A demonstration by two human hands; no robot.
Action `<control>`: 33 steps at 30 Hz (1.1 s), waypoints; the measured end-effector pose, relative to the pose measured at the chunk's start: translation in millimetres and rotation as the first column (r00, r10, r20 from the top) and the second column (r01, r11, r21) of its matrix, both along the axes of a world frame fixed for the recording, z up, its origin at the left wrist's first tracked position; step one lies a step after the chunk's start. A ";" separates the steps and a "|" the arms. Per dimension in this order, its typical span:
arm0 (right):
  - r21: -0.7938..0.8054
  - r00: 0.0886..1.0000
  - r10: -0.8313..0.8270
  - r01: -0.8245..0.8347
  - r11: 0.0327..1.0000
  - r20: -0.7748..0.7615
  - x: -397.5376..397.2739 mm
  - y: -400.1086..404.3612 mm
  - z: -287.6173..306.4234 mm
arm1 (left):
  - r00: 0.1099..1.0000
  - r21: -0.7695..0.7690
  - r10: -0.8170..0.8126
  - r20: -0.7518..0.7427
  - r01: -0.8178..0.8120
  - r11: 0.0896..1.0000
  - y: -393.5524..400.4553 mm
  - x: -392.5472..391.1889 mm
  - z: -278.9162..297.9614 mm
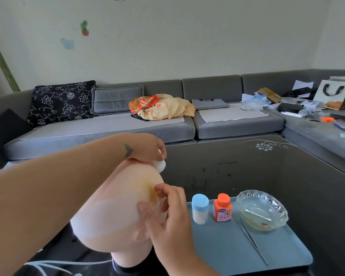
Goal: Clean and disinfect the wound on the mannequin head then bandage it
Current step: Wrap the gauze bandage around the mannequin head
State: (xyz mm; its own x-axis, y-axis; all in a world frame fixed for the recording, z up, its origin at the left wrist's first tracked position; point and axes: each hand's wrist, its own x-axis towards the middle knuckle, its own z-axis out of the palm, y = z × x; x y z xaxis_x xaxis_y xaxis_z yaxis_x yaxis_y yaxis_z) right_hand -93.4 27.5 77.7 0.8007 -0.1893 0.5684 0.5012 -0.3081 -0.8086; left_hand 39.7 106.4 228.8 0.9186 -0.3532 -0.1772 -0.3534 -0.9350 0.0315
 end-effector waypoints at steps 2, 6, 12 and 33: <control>-0.004 1.000 -0.007 0.007 1.000 0.002 -0.8 0.3 0.2 | 1.000 -0.014 -0.007 -0.005 0.007 1.000 -1.7 -2.9 -1.2; 0.001 1.000 -0.016 0.016 1.000 0.002 -2.4 1.8 0.5 | 0.999 0.042 -0.015 0.030 0.014 0.999 -4.4 -8.7 1.5; 0.001 1.000 -0.026 0.026 1.000 0.008 -2.4 2.0 0.4 | 0.992 0.024 -0.102 -0.073 0.104 0.994 -11.0 -20.6 4.2; -0.031 0.999 -0.051 0.051 0.998 0.018 -8.6 4.0 -0.3 | 0.971 0.021 -0.238 0.020 0.238 0.971 -7.6 -48.6 -3.7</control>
